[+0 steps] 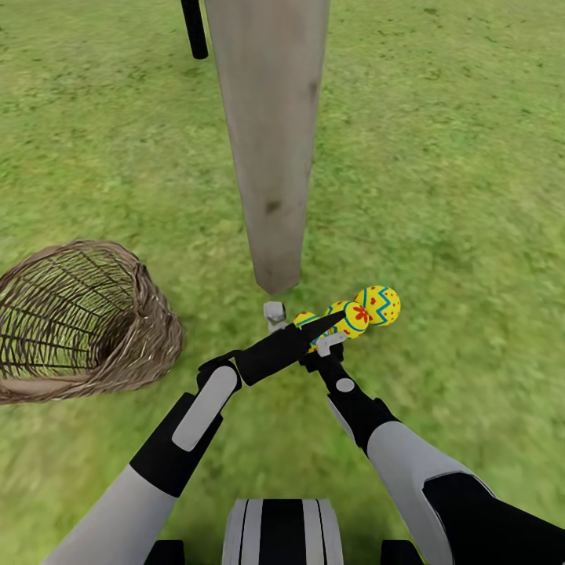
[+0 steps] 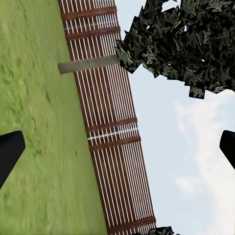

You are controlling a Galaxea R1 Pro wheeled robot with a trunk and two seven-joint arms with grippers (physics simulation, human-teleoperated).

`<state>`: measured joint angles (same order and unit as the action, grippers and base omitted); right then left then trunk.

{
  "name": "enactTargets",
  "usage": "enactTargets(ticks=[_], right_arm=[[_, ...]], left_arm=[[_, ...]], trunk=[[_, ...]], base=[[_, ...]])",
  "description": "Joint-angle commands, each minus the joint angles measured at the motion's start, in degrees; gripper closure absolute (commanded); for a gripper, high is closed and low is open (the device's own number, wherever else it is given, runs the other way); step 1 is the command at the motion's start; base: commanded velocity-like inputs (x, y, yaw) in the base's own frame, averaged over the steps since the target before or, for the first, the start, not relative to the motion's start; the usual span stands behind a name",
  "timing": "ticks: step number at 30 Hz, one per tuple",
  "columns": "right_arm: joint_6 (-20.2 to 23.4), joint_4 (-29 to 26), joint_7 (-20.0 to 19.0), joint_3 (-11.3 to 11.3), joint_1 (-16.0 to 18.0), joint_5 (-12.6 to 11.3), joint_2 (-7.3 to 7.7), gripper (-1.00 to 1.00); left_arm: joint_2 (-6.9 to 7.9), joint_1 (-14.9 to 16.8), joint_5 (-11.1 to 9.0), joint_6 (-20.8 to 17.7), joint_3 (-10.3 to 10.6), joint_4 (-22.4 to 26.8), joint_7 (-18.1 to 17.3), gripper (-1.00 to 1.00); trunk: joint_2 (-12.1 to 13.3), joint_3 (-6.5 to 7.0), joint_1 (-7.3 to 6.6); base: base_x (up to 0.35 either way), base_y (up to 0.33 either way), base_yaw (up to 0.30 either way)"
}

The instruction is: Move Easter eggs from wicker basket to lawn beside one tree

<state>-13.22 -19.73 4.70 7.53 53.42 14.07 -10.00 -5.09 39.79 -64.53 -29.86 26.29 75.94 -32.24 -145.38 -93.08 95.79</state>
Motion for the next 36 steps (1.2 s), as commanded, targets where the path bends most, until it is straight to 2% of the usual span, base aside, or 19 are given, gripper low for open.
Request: enactTargets(ticks=[1,12,13,24,36], right_arm=[[-0.13,2.18,0.45,-0.06,0.02,0.16,0.00,1.00],[0.03,2.07,0.40,-0.05,0.04,0.16,0.00,1.00],[0.03,2.07,0.40,-0.06,0.03,0.20,0.00,-1.00],[-0.05,1.98,0.33,-0.06,0.02,0.16,0.00,-1.00],[-0.14,1.98,0.31,-0.06,0.02,0.16,0.00,-1.00]], left_arm=[[-0.01,0.02,-0.51,-0.46,-0.02,-0.02,0.06,-1.00],[-0.01,0.02,-0.51,-0.46,-0.02,-0.09,0.07,-1.00],[0.02,0.02,-0.51,-0.46,-0.02,-0.07,0.05,-1.00],[0.01,0.02,-0.77,-0.52,-0.01,-0.09,0.04,-1.00],[0.08,0.02,-0.80,-0.55,-0.02,-0.09,0.08,-1.00]], trunk=[[0.00,-0.03,0.01],[0.00,-0.03,0.01],[0.00,-0.03,0.01],[0.00,-0.03,0.01],[0.16,2.63,-0.30]], base=[[0.000,0.000,0.000],[0.000,0.000,0.000],[0.000,0.000,0.000],[0.000,0.000,0.000],[0.000,0.000,0.000]])
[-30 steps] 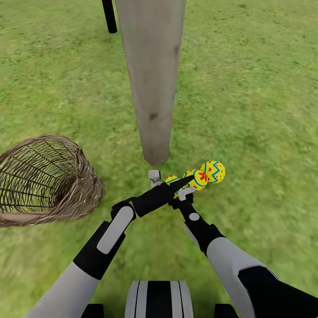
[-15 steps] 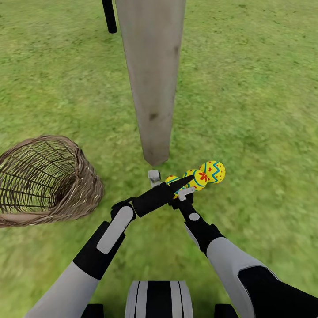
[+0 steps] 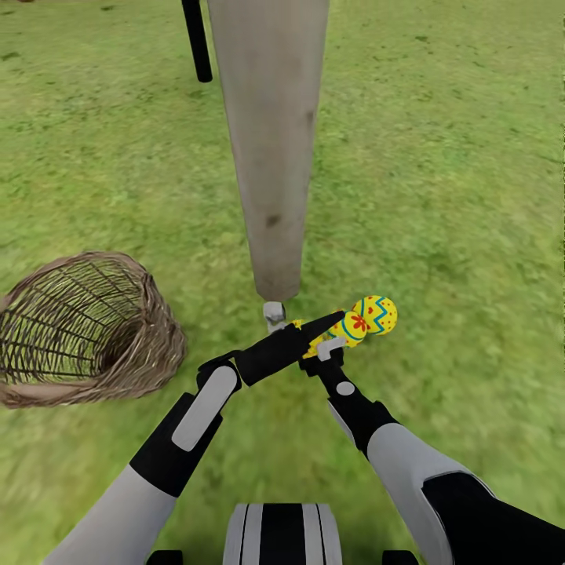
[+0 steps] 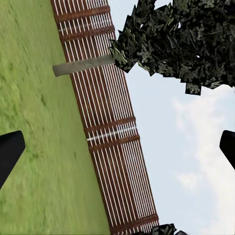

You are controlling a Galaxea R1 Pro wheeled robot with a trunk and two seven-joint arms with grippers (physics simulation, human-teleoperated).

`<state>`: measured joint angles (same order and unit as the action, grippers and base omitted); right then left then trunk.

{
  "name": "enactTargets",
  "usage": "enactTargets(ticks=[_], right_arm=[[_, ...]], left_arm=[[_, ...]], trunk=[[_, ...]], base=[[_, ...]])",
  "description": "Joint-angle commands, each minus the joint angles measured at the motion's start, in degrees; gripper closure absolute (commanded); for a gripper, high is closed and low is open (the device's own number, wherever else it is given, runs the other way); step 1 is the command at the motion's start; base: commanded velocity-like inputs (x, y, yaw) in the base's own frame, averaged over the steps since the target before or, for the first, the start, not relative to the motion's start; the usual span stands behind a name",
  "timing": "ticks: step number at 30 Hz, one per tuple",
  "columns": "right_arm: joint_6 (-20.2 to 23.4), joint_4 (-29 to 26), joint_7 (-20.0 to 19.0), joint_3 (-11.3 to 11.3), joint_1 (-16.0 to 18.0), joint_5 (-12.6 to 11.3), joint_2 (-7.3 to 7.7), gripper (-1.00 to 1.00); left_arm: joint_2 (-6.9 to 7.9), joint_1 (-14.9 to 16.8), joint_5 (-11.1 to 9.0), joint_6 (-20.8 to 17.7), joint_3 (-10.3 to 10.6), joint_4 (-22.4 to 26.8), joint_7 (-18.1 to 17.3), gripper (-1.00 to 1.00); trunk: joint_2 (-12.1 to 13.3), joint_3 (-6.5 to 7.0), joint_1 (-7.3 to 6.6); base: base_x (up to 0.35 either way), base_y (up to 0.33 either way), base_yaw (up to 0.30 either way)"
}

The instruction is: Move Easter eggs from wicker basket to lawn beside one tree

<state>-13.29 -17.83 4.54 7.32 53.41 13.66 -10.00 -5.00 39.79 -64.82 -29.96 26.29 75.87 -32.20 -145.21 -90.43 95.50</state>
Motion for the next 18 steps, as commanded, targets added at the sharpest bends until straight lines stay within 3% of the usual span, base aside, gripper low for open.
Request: enactTargets(ticks=[1,18], right_arm=[[-0.07,0.07,0.47,0.15,0.03,0.58,0.00,-1.00],[-1.35,0.20,0.40,0.07,0.03,0.47,0.00,-1.00]], left_arm=[[-0.01,0.02,-0.53,-0.45,-0.01,-0.02,0.04,-1.00],[-0.09,0.02,-0.48,-0.53,-0.01,-0.04,0.46,-1.00]], trunk=[[0.00,0.20,-0.03],[0.23,3.97,-0.47]], base=[[0.000,0.000,0.000],[0.000,0.000,0.000]])
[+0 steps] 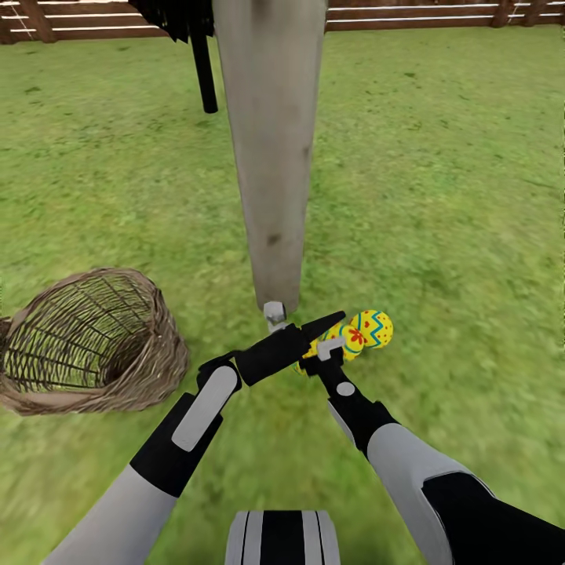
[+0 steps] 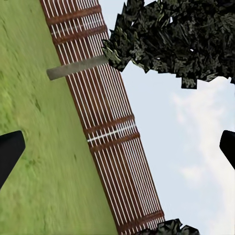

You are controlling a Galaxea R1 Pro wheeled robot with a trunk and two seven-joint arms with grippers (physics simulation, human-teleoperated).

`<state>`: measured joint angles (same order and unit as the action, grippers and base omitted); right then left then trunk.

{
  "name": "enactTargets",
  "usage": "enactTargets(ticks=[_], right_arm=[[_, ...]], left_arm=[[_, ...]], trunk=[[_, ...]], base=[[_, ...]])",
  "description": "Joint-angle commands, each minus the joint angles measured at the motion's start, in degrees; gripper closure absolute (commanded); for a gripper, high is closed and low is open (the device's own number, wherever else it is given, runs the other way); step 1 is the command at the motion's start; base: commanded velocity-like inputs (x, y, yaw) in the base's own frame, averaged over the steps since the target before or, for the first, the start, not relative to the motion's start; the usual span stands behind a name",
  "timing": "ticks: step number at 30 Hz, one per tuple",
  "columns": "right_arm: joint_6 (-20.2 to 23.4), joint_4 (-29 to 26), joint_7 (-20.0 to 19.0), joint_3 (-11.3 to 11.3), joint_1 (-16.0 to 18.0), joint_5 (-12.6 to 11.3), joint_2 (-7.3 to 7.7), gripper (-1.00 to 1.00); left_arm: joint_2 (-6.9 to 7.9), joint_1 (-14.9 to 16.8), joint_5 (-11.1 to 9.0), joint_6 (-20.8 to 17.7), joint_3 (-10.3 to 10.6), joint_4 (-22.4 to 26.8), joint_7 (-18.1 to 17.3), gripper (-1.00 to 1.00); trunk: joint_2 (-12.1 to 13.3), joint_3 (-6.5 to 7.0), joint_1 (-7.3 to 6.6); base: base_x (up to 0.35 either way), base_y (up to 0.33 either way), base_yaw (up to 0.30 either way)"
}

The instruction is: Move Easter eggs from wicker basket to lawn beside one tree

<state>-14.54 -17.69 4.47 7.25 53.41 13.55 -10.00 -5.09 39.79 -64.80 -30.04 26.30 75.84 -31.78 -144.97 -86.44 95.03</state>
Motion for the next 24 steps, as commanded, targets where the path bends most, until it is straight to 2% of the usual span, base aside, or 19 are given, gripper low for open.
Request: enactTargets(ticks=[1,13,17,19,20,21,22,24], right_arm=[[-0.54,0.07,0.46,0.14,0.03,0.46,0.00,-1.00],[-0.92,-0.69,0.18,0.10,-0.13,0.23,0.00,-1.00],[-0.13,-3.85,-0.06,-0.11,-0.63,-0.43,0.00,-1.00],[0.20,-6.30,-0.08,-0.02,-1.02,-3.71,0.00,-1.00],[0.72,-6.82,-0.09,0.02,-1.39,-5.08,0.00,-1.00],[1.10,-7.03,-0.09,0.04,-1.59,-5.67,0.00,-1.00],[1.22,-7.10,-0.09,0.04,-1.66,-5.87,0.00,-1.00],[1.34,-6.87,-0.08,0.05,-1.72,-6.08,0.01,-1.00]], left_arm=[[-0.01,0.02,-0.50,-0.49,-0.02,0.00,0.08,-1.00],[-0.06,0.50,-0.06,-1.41,-0.52,0.01,0.28,-1.00],[-0.03,0.86,-0.06,-1.51,-0.56,-0.12,0.30,-1.00],[0.27,0.89,-0.30,-1.54,-1.96,-0.31,0.24,-1.00],[0.47,0.90,-0.42,-1.60,-3.96,-0.42,0.18,-1.00],[0.60,0.85,-0.47,-1.65,-6.38,-0.75,0.16,-1.00],[0.62,0.83,-0.42,-1.67,-7.76,-0.95,0.19,-1.00],[0.62,0.82,-0.33,-1.69,-8.91,-1.66,0.17,-1.00]], trunk=[[0.00,0.20,-0.03],[0.16,2.86,-0.34],[0.22,3.74,-0.44],[0.24,4.18,-0.49],[0.26,4.41,-0.52],[0.27,4.63,-0.55],[0.28,4.85,-0.57],[0.31,5.29,-0.62]], base=[[0.000,0.000,0.000],[-0.002,0.000,0.000],[-0.263,0.000,0.000],[-0.329,0.000,0.000],[-0.333,0.000,0.000],[-0.334,0.000,0.000],[-0.334,0.000,0.000],[-0.334,0.000,0.000]])
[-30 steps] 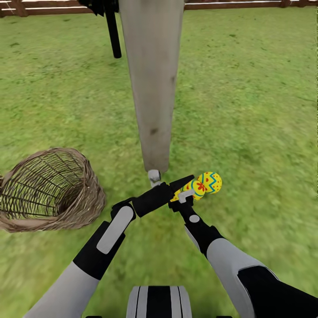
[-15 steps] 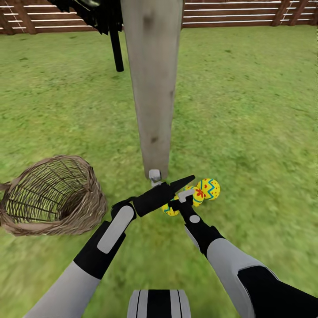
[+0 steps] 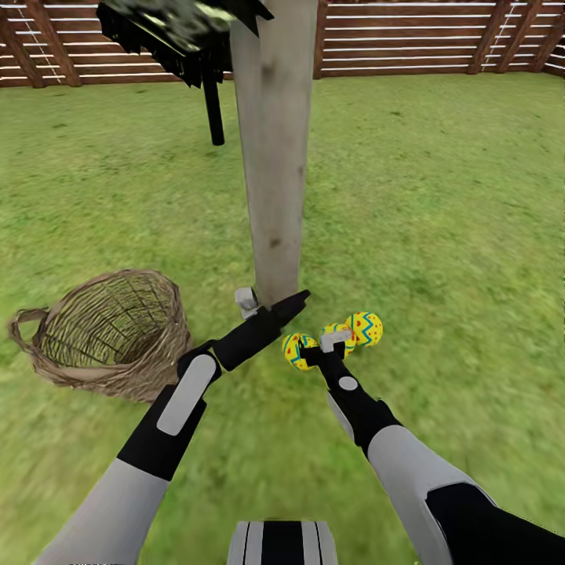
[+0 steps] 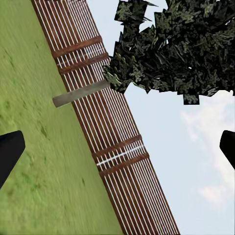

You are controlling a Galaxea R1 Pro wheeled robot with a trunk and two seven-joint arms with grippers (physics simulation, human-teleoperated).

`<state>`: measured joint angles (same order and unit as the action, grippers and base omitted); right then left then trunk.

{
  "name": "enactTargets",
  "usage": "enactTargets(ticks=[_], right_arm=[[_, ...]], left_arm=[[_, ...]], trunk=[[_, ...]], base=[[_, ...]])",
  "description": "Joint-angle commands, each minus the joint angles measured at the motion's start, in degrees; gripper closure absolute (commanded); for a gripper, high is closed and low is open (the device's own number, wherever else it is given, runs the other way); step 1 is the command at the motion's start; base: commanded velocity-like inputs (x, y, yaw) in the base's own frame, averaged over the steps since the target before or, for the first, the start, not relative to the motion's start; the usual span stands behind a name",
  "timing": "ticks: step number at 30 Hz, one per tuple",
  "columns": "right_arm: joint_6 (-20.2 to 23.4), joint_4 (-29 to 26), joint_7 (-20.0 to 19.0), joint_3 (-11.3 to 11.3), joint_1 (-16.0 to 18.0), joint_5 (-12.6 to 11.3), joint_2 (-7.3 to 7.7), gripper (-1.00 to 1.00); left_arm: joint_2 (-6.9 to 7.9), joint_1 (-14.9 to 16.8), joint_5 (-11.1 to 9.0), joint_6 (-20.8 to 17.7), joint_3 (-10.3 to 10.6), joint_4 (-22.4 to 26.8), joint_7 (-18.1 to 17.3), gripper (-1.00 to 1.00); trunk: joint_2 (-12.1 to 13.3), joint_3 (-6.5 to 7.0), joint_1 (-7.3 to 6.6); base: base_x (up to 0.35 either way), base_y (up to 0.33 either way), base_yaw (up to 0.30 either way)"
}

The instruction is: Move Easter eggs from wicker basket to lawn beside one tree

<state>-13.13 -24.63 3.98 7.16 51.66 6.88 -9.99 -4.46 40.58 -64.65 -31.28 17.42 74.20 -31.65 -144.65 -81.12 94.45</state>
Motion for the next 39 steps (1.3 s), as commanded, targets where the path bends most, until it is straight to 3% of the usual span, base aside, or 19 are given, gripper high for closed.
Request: enactTargets(ticks=[1,9,15,18,21,23,25,28,30,33,35,39], right_arm=[[-0.06,0.20,0.42,0.13,0.02,0.55,0.15,-1.00],[-0.13,0.54,0.50,0.16,-0.83,0.50,0.09,-1.00],[-0.15,1.38,0.73,0.22,-0.95,0.48,0.00,-1.00],[-0.14,2.28,0.77,0.22,-1.40,0.32,0.11,-1.00],[0.04,3.28,0.80,0.15,-2.35,0.23,0.30,-1.00],[1.53,4.19,0.80,0.14,-4.46,0.24,0.36,-1.00],[2.29,4.68,0.77,0.13,-6.29,0.24,0.80,-1.00],[3.35,7.08,0.77,0.13,-7.73,0.24,1.45,-1.00],[6.90,8.57,0.64,0.13,-7.93,0.24,3.30,-1.00],[11.76,9.00,0.52,0.13,-8.02,0.16,7.28,-1.00],[15.51,9.56,0.44,0.13,-8.06,0.20,8.40,-1.00],[17.30,11.62,0.45,0.13,-8.07,0.38,8.87,-1.00]], left_arm=[[-0.03,0.02,-0.46,-0.45,0.05,-0.11,0.04,-1.00],[-0.19,0.02,-0.36,-0.45,0.40,-0.64,0.08,-1.00],[-0.94,0.02,-0.50,-0.45,2.59,-7.44,0.10,-1.00],[-0.93,0.02,-0.67,-0.45,7.05,-8.92,0.10,-1.00],[-0.94,-0.13,-0.81,-0.45,8.42,-10.63,0.10,-1.00],[-0.45,-0.25,-1.33,-0.65,8.53,-15.09,-0.01,-1.00],[1.41,-0.56,-2.20,-3.35,8.61,-17.08,-0.21,-1.00],[6.79,-2.48,-2.58,-7.26,8.49,-17.28,-0.58,-1.00],[10.94,-4.45,-3.42,-7.71,8.46,-16.26,-1.46,-1.00],[16.94,-8.02,-6.32,-7.77,8.43,-14.55,-3.43,-1.00],[18.39,-10.23,-6.81,-7.75,8.39,-14.67,-3.70,-1.00],[19.21,-13.33,-6.49,-7.64,8.28,-14.75,-3.63,-1.00]], trunk=[[0.00,0.20,-0.07],[0.11,1.97,-0.27],[0.19,3.30,-0.43],[0.23,3.96,-0.51],[0.27,4.63,-0.58],[0.30,5.07,-0.63],[0.32,5.51,-0.69],[0.36,6.18,-0.76],[0.39,6.62,-0.82],[0.42,7.06,-0.87],[0.43,7.29,-0.89],[0.46,7.73,-0.94]], base=[[-0.334,0.000,0.000],[-0.334,0.000,0.000],[-0.309,0.000,0.000],[-0.275,0.000,0.000],[-0.272,0.000,0.000],[-0.272,0.000,0.000],[-0.283,0.000,0.000],[-0.321,0.000,0.000],[-0.251,0.000,0.000],[-0.118,0.000,0.000],[-0.018,0.000,0.000],[-0.003,0.000,0.000]])
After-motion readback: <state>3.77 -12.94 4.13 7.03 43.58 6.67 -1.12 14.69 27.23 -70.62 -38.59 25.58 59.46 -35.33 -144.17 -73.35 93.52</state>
